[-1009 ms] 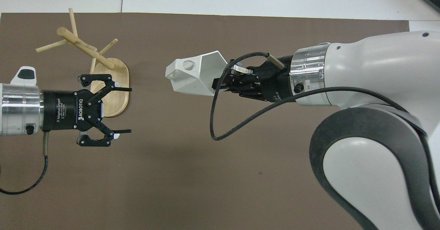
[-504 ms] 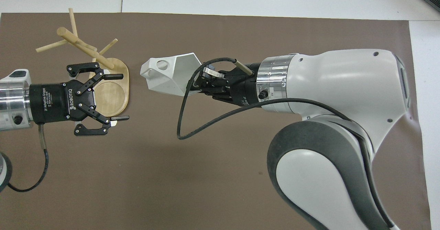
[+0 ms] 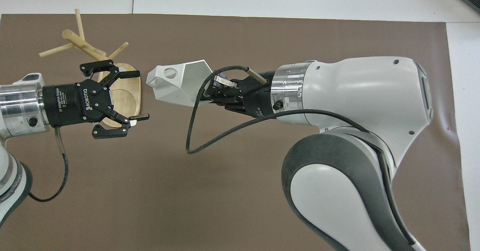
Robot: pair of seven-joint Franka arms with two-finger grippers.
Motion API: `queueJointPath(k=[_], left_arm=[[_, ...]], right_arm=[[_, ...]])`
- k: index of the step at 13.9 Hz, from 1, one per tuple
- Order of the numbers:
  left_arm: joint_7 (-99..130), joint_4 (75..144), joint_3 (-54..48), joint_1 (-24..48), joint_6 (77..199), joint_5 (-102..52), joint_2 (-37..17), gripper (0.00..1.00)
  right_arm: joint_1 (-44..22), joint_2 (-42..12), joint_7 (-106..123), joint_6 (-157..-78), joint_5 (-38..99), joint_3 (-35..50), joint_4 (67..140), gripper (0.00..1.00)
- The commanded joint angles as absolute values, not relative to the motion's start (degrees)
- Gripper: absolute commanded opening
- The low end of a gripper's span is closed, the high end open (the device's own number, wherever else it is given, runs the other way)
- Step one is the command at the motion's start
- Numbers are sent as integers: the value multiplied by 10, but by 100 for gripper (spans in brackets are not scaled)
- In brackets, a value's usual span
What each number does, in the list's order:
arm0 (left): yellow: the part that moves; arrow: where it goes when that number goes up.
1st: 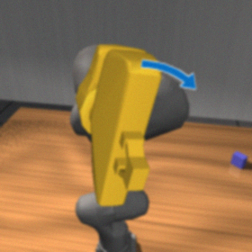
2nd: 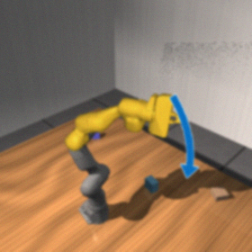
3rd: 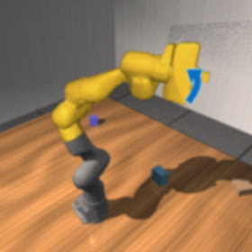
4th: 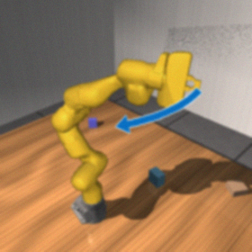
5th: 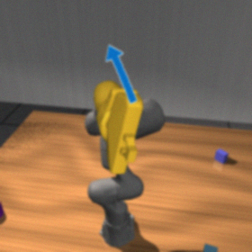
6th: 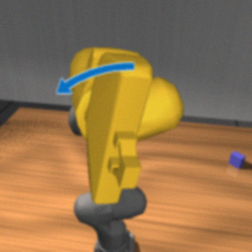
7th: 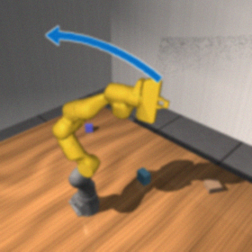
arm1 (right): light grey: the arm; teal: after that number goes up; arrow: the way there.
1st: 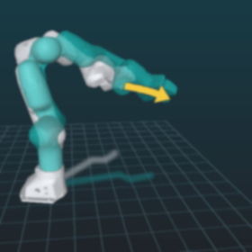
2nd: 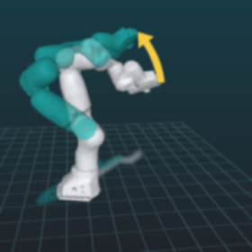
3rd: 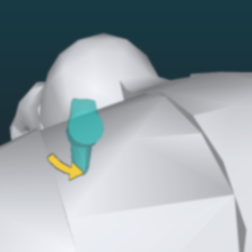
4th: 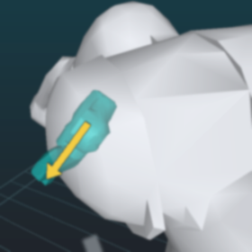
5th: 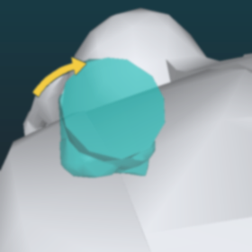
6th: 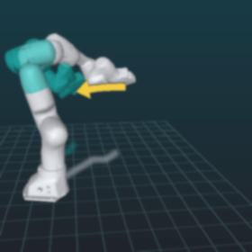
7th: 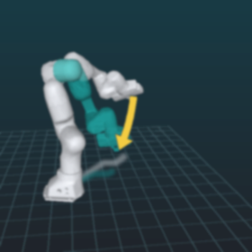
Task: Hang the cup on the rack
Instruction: 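Carry the mug toward the left gripper while the left gripper approaches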
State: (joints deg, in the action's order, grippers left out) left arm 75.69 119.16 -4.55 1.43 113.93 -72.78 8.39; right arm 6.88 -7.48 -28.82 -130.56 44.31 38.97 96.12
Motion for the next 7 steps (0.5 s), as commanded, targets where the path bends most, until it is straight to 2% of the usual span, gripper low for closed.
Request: queueJointPath(k=[1, 7], left_arm=[[759, 1160, -43, 30, 1156, -756, 61, 100], [737, 1151, -47, 65, 1148, -756, 59, 100]], right_arm=[[72, -78, -296, -1324, 459, 401, 963, 0], [71, -79, -295, -1329, 459, 403, 963, 0]])
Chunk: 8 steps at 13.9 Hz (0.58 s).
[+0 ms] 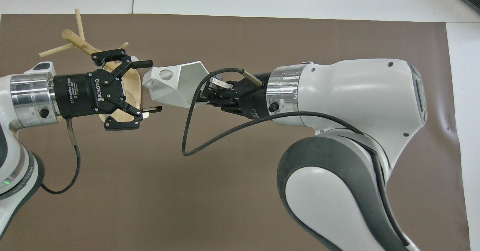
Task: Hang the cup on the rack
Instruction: 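Grasp the mug with the left gripper beside the right gripper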
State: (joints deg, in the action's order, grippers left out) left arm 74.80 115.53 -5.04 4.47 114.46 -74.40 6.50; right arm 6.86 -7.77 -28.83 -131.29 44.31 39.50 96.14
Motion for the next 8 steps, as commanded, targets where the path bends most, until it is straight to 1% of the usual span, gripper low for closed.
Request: queueJointPath(k=[1, 8], left_arm=[[737, 1153, -47, 73, 1153, -756, 60, 100], [737, 1159, -46, 73, 1149, -753, 63, 100]], right_arm=[[71, -79, -295, -1329, 459, 403, 963, 0], [70, -80, -295, -1329, 459, 403, 962, 0]])
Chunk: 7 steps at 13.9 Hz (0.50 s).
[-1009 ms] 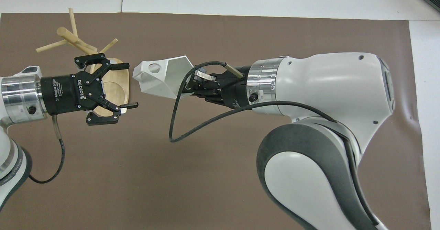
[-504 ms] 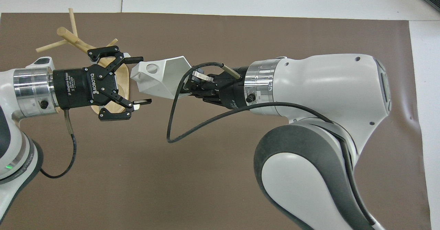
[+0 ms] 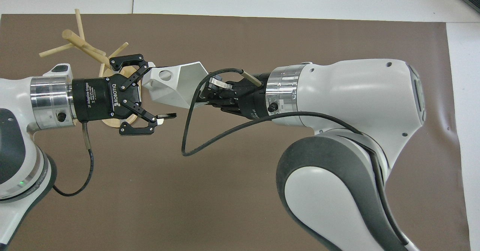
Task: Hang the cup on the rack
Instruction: 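Grasp the mug with the left gripper beside the right gripper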
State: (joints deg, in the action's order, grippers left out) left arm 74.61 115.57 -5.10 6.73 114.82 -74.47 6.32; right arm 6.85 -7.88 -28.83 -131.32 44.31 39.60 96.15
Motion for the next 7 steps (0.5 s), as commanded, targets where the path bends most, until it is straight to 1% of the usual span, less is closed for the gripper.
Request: queueJointPath(k=[1, 2, 3, 4, 5, 7], left_arm=[[737, 1159, -46, 72, 1149, -753, 63, 93], [738, 1159, -46, 72, 1148, -753, 63, 77], [738, 1159, -46, 73, 1148, -751, 63, 37], [737, 1159, -46, 75, 1148, -742, 62, 3], [734, 1158, -46, 76, 1147, -733, 62, 0], [729, 1159, -47, 76, 1147, -730, 63, 0]], right_arm=[[71, -80, -295, -1329, 459, 403, 962, 0], [71, -80, -295, -1329, 459, 403, 962, 0], [70, -80, -295, -1328, 459, 403, 962, 0], [70, -80, -295, -1328, 459, 403, 962, 0], [70, -80, -296, -1328, 459, 403, 962, 0], [70, -80, -296, -1327, 459, 403, 962, 0]])
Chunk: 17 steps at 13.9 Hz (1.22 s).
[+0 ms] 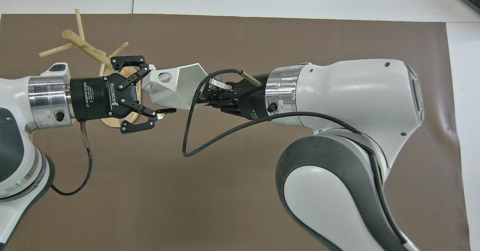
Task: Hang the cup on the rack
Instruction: 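Grasp the mug with the left gripper beside the right gripper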
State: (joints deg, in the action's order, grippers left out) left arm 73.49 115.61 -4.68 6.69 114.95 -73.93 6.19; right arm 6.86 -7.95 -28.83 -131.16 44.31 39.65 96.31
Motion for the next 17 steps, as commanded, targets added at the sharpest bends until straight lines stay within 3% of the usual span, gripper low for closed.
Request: queueJointPath(k=[1, 5, 7, 10, 17], left_arm=[[730, 1159, -47, 76, 1145, -730, 63, 0], [737, 1161, -47, 75, 1145, -732, 63, 0], [738, 1162, -46, 75, 1145, -732, 64, 0], [740, 1162, -46, 75, 1147, -730, 63, 0], [745, 1166, -43, 65, 1138, -698, 65, 0]], right_arm=[[70, -80, -296, -1326, 459, 403, 962, 0], [70, -80, -296, -1323, 459, 403, 962, 1], [70, -79, -295, -1324, 459, 403, 962, 35], [70, -79, -287, -1325, 453, 403, 962, 100], [70, -79, -288, -1327, 452, 403, 962, 100]])
